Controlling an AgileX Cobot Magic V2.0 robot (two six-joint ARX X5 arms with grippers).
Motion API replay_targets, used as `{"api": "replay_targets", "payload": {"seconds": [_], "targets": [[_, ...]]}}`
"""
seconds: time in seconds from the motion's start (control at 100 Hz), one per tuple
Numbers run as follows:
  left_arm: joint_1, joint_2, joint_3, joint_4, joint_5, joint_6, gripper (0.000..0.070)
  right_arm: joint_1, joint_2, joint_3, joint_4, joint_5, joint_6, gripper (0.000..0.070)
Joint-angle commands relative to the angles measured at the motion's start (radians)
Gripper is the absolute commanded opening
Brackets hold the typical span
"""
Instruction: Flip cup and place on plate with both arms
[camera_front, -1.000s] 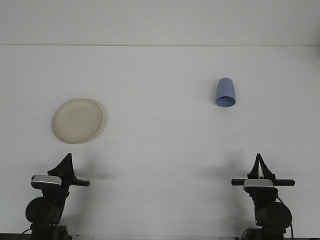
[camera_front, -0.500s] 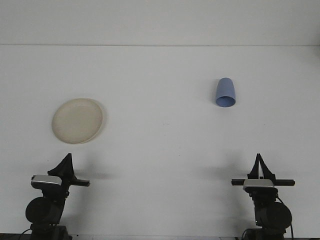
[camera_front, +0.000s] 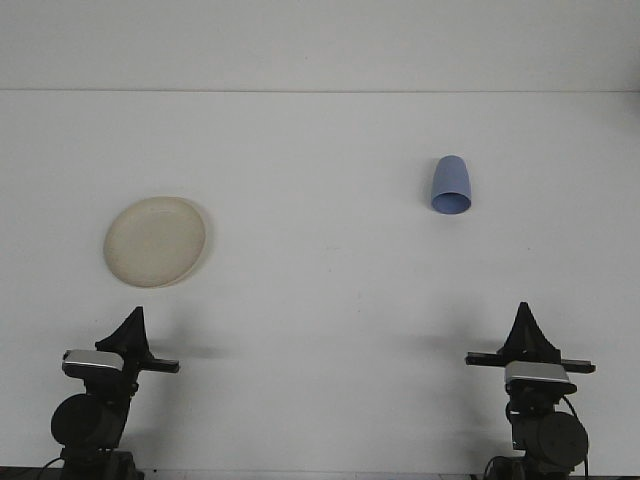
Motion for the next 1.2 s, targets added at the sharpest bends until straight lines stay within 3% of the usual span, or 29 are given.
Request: {"api": "replay_targets", "payload": {"seconds": [0.0,0.2,0.34,0.38,0.44,0.49,0.54,1.19], "targets": [[0.000,-0.001,-0.020,0.009,-0.007,0.010,0.0014,0.000,0.000,0.006,0.014,0.000,0.211,0.0000],[0.000,-0.001,-0.020,0.009,-0.007,0.010,0.0014,0.000,0.108,0.166,-0.074,-0.001,0.232,0.0000],[0.000,-0.001,-0.020,0.009,-0.007,0.010,0.0013,0.000,0.334,0.340,-0.139,-0.013,0.167,0.0015],[0.000,-0.001,-0.020,0.009,-0.007,0.010,0.0014,0.000,0.402,0.386,-0.148,-0.040,0.142,0.0086],[0.000,-0.001,-0.020,0.009,-0.007,0.010,0.0014,0.000,0.493,0.440,-0.148,-0.086,0.120,0.0246],[0.000,-0.001,-0.020,0.009,-0.006,0.010,0.0013,0.000,0.583,0.487,-0.143,-0.115,0.108,0.0443],[0.000,-0.001,-0.020,0.009,-0.007,0.010,0.0014,0.000,0.661,0.525,-0.140,-0.116,0.103,0.0523],[0.000,-0.001,-0.020,0.009,-0.007,0.010,0.0013,-0.005,1.529,0.591,0.549,-0.130,-0.063,0.0526]]}}
